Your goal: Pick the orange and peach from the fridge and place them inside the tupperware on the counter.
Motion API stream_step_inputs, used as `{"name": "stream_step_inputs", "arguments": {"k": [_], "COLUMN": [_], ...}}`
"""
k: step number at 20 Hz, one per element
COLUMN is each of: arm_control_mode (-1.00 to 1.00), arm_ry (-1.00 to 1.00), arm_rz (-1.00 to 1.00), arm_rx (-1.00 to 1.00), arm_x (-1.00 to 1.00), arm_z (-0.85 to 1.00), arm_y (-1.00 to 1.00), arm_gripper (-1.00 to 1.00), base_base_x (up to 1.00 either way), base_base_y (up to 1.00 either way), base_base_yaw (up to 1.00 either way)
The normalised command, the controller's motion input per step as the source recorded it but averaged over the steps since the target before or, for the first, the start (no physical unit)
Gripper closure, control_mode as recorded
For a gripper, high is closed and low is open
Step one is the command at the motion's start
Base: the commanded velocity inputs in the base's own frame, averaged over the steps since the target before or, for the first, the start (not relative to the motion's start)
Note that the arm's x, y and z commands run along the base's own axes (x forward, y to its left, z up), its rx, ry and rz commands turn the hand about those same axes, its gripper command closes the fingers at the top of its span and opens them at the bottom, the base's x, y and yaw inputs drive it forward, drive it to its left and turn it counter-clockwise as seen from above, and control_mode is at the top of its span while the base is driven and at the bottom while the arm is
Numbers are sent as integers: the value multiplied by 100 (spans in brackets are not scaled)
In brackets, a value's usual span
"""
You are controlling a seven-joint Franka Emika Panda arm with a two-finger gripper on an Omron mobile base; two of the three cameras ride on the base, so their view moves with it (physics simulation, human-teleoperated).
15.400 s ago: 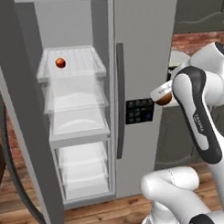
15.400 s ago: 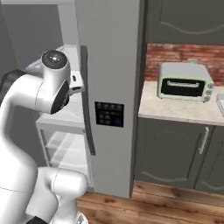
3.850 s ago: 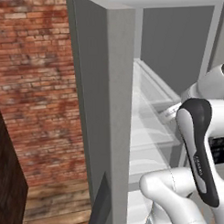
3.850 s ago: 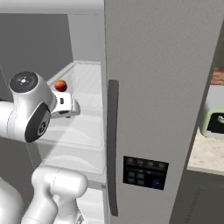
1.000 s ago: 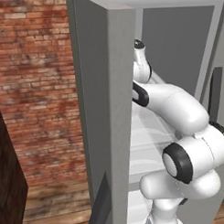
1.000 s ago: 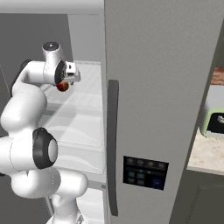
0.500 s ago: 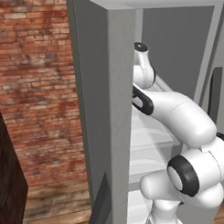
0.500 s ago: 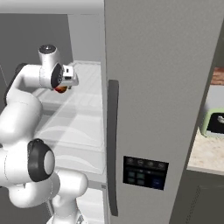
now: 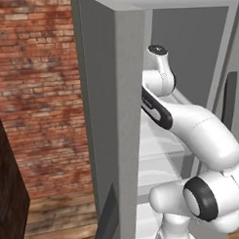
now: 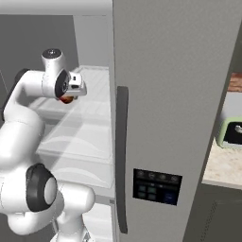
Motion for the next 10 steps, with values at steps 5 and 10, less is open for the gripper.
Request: {"name": "stream_step_inputs", "arguments": {"k": [5,10], "arm_control_mode": [-100,-100], "arm_ry": [-11,-13], "arm_rz": [-3,-1], "arm_rx": [0,0], "arm_x": [-100,-100], "arm_z": [5,33], "arm_y": [-63,-52], "arm_gripper": [100,100], "base_base_x": [0,0], "base_base_y": [0,0], "base_base_yaw": [0,0]}}
